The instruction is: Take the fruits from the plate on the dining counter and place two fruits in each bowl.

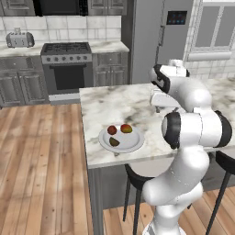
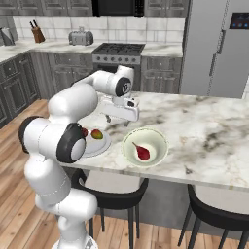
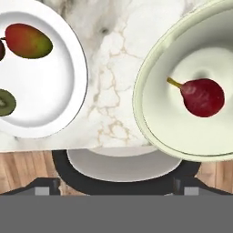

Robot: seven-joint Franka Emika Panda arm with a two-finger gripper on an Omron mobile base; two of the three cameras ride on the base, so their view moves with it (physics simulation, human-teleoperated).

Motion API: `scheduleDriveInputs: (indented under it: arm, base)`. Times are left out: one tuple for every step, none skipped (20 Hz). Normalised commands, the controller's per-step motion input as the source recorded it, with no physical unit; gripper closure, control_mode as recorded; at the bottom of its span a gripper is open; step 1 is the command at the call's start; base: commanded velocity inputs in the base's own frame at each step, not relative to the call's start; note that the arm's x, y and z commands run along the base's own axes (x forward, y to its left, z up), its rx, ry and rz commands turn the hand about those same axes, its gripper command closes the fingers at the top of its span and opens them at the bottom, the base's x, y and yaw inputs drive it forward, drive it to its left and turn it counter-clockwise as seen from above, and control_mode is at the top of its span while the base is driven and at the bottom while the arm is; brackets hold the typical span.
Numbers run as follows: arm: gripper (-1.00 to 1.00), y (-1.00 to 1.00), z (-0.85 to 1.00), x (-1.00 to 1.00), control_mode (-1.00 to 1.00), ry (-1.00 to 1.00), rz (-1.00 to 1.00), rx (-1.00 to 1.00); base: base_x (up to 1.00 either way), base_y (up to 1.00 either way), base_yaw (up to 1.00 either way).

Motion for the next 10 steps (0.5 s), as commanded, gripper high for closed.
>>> scheduleDriveInputs:
  arm:
    - [-1.0, 1.0, 0.0, 0.09, -1.0, -0.02, 0.0, 0.0]
    - [-1.0, 1.0, 0.0, 0.09, -1.0, -0.04, 0.0, 0.0]
    - [-1.0, 1.0, 0.0, 0.07, -1.0, -0.04, 0.0, 0.0]
    - [-1.0, 1.0, 0.0, 0.04, -1.0, -0.07, 0.0, 0.0]
    - [-1.0, 1.0, -0.06, 0.03, -1.0, -0.12, 0.0, 0.0]
    - [-1.0, 1.0, -0.19, 0.11, -1.0, -0.12, 0.0, 0.0]
    - [-1.0, 1.0, -0.23, 0.2, -1.0, -0.11, 0.0, 0.0]
    - [-1.0, 0.9, -0.23, 0.25, -1.0, -0.12, 0.0, 0.0]
    - [-1.0, 0.87, -0.26, 0.26, -1.0, -0.11, 0.0, 0.0]
    - [-1.0, 0.76, -0.28, 0.25, -1.0, -0.11, 0.0, 0.0]
  base:
    - [0.0, 0.0, 0.0]
    - [0.0, 0.0, 0.0]
    - [0.0, 0.0, 0.0]
    - [0.0, 0.0, 0.0]
    - [0.0, 0.0, 0.0]
    - [0.0, 0.0, 0.0]
    - [0.0, 0.0, 0.0]
    - [0.0, 0.0, 0.0]
    - [0.0, 0.0, 0.0]
    - [0.0, 0.0, 0.0]
